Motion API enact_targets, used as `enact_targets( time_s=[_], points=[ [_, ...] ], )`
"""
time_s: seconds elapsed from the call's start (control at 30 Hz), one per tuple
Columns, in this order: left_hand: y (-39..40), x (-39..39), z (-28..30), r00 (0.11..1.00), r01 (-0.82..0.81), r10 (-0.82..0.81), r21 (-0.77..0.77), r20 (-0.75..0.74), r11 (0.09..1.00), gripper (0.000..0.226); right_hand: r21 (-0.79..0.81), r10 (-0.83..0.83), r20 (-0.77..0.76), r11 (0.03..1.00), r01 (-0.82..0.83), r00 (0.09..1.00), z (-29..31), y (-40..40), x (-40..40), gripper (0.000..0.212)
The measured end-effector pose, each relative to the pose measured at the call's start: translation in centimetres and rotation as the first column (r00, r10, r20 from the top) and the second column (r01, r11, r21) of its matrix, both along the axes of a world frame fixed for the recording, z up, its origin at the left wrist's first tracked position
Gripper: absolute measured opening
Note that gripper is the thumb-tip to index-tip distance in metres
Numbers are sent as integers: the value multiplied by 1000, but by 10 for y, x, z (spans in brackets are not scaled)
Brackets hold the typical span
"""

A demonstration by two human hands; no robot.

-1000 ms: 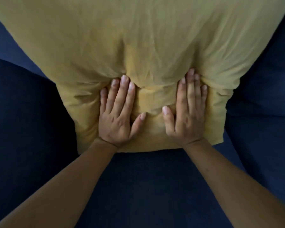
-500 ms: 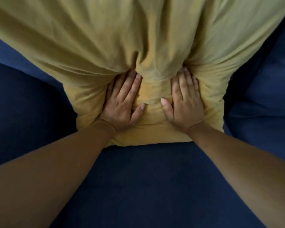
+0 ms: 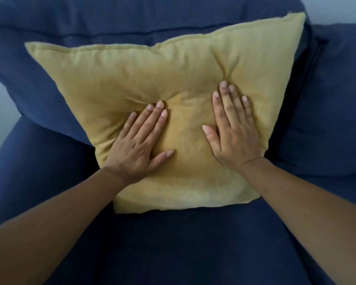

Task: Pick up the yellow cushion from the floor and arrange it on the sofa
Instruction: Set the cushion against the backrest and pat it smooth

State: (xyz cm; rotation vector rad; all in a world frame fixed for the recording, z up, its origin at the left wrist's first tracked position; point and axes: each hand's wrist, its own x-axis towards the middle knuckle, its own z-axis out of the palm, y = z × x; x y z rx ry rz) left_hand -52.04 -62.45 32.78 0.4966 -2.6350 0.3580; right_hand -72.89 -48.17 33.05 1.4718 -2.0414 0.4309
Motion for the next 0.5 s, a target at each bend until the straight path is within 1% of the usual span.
enact_targets(
  time_s=[0.07,0.1,0.2,0.23,0.33,0.4,0.47,0.5],
  points=[
    [-2,-8,6,999,-17,16,26,38,1000,78,35,-3,-4,999,3,1000,4,-5,-3,66],
    [2,-7,8,1000,-9,8,27,18,1000,76,9,12,-2,1000,-12,1000,7,-3,-1,66],
    [8,3,22,994,-5,4,-10,-109,1000,75,-48,47,-24,998,-48,999,18,5,3,67],
    [3,3,28,994,-20,18,-17,-106,1000,75,-33,32,-32,999,-33,999,22,3,0,69],
    [-16,-8,40,1000,-28,28,3,7,1000,76,20,-6,-17,1000,6,1000,35,-9,-10,72],
    [-17,-14,40,1000,3,-3,21,17,1000,76,-27,-23,8,999,23,1000,46,-13,-12,71],
    [-18,-12,40,997,28,-29,-11,-66,1000,76,-51,-32,15,998,33,999,56,-14,-17,72],
    [-21,-12,42,993,12,-16,-27,-119,1000,76,-21,-40,13,999,40,999,59,-14,-23,73]
  ],
)
